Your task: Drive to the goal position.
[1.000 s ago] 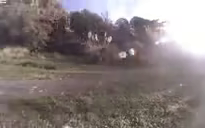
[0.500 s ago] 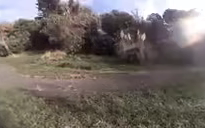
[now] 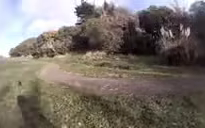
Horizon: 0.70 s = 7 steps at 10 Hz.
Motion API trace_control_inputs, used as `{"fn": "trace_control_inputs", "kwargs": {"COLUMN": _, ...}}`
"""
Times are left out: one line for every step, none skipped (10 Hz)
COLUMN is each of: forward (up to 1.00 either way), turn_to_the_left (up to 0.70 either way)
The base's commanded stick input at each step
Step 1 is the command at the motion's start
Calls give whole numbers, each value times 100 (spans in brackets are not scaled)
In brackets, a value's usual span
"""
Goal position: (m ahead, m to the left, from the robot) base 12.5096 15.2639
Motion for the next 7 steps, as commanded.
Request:
{"fn": "trace_control_inputs", "kwargs": {"forward": 70, "turn_to_the_left": 10}}
{"fn": "trace_control_inputs", "kwargs": {"forward": 70, "turn_to_the_left": 14}}
{"fn": "trace_control_inputs", "kwargs": {"forward": 70, "turn_to_the_left": 14}}
{"fn": "trace_control_inputs", "kwargs": {"forward": 70, "turn_to_the_left": 14}}
{"fn": "trace_control_inputs", "kwargs": {"forward": 70, "turn_to_the_left": 14}}
{"fn": "trace_control_inputs", "kwargs": {"forward": 70, "turn_to_the_left": 14}}
{"fn": "trace_control_inputs", "kwargs": {"forward": 70, "turn_to_the_left": 14}}
